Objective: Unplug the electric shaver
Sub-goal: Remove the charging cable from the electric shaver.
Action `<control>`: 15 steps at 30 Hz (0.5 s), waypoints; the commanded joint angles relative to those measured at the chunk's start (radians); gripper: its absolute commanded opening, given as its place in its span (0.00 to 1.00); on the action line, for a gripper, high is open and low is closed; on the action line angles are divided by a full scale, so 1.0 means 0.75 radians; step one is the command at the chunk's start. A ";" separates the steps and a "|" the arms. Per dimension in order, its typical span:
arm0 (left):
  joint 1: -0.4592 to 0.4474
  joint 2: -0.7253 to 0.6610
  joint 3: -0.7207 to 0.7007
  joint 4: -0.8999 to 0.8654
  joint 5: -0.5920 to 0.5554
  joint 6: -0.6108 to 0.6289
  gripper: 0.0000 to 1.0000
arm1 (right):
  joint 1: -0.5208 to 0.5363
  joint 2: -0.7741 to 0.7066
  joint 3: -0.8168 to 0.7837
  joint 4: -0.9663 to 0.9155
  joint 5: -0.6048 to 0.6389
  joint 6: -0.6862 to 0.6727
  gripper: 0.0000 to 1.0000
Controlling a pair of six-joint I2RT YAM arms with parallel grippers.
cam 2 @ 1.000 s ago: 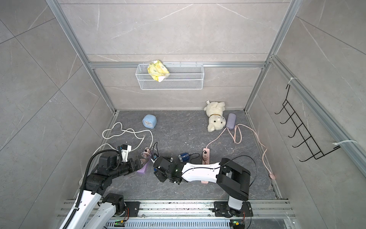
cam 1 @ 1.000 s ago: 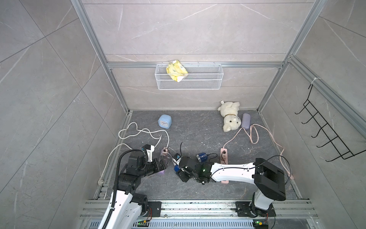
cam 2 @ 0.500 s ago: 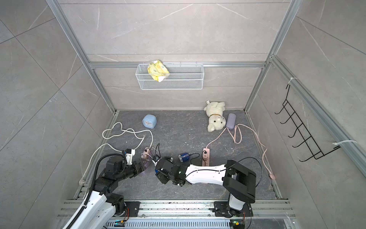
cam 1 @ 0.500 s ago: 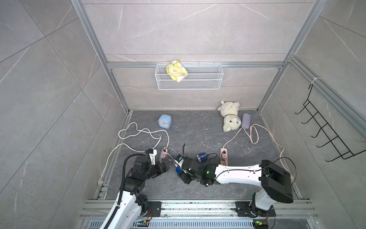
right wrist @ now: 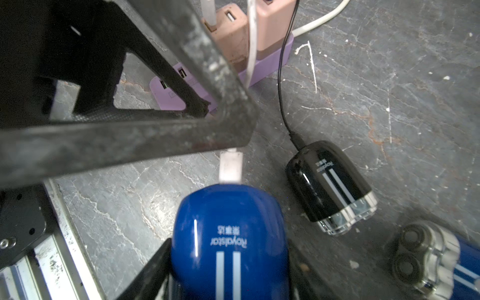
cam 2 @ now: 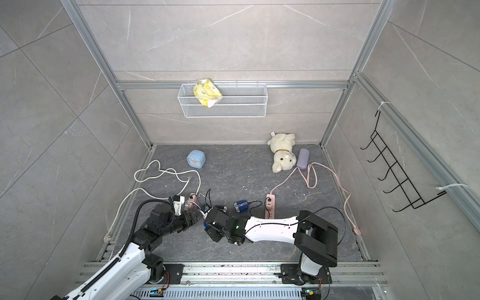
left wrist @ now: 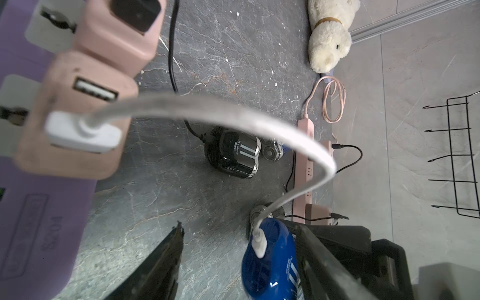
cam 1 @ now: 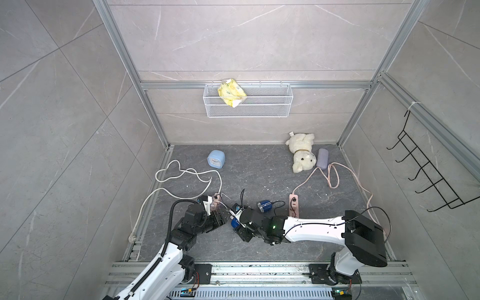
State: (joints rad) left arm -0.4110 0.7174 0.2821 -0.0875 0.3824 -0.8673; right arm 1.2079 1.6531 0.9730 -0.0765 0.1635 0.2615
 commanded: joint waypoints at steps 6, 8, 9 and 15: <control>-0.025 0.053 -0.012 0.152 -0.048 -0.043 0.60 | 0.013 -0.053 -0.019 0.051 0.010 -0.004 0.43; -0.029 0.067 -0.009 0.162 -0.054 -0.041 0.59 | 0.012 -0.051 -0.021 0.053 0.009 -0.007 0.43; -0.031 0.072 -0.007 0.165 -0.054 -0.042 0.59 | 0.013 -0.051 -0.021 0.055 0.006 -0.007 0.42; -0.050 0.108 -0.004 0.203 -0.043 -0.047 0.54 | 0.015 -0.044 -0.017 0.054 0.010 -0.007 0.42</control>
State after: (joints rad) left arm -0.4393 0.7918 0.2817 0.0120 0.3485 -0.8894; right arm 1.2118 1.6455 0.9607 -0.0616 0.1631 0.2611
